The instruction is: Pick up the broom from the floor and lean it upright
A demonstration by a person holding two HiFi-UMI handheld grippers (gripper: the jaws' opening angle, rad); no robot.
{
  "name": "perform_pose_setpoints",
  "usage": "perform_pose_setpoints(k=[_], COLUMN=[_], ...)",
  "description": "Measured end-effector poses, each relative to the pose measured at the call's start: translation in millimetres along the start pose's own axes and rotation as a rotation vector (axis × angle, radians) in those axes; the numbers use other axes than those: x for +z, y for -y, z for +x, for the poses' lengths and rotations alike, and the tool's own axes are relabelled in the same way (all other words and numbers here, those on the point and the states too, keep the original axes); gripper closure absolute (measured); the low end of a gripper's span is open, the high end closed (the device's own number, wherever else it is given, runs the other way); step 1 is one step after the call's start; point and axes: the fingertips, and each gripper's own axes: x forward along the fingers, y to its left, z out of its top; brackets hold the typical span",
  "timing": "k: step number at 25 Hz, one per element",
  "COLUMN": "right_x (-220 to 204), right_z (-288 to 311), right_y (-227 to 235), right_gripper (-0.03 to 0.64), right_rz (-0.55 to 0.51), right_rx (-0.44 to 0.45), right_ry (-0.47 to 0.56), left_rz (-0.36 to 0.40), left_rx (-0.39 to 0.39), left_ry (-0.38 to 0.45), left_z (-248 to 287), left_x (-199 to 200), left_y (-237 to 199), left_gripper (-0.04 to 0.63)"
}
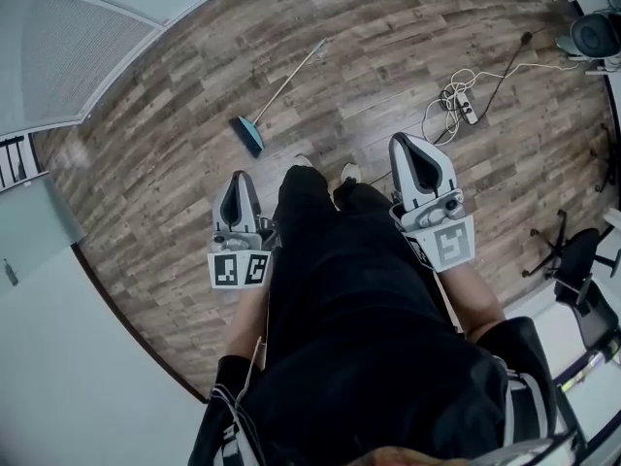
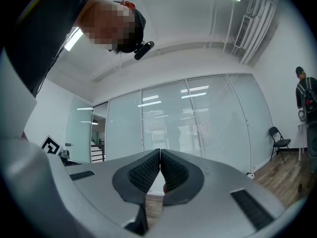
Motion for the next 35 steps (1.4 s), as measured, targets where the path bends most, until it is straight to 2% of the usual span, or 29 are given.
perform_pose_setpoints(k=[5, 11, 13, 15, 17, 22, 28, 32, 35], right_x=[-15, -20, -23, -28, -28, -24, -47, -73, -95], right_z=[18, 78, 108, 147, 185, 249, 297, 324, 339], right_y=[32, 65, 74, 84, 92, 97, 78, 73, 77], right_gripper=[0.598, 0.598, 0.598, 0.598, 0.598, 0.598, 0.598, 0.598, 0.598], right_rz=[-0.009, -0.01, 0.046, 0.157, 0.198, 0.138, 0.007, -0.012, 0.035], right_rx=[-0.045, -0.107, -0.115, -0.125, -0.121, -0.102, -0.049, -0.043, -0.079], right_ry=[-0.035, -0.053, -0.063, -0.071, -0.067, -0.039, -0.08, -0.118, -0.161], left_rz=[0.0, -0.003, -0.029, -0.052, -0.058, -0.051, -0.049, -0.027, -0.021], left_rx=[-0.049, -0.077, -0.07, -0.063, -0.067, -0.074, -0.053, -0.048, -0.034], left_ry=[-0.04, -0.038, -0.04, -0.056, -0.072, -0.066, 0.01, 0.063, 0.075], left_z=[51, 128, 151, 173, 195, 235, 268, 289, 301], left_x=[-12, -9, -5, -3, -1, 10, 42, 59, 63], left_y=[-5, -35, -51, -69, -82, -104, -125, -134, -140], left_gripper=[0.578, 0.578, 0.578, 0.578, 0.578, 0.578, 0.578, 0.578, 0.578])
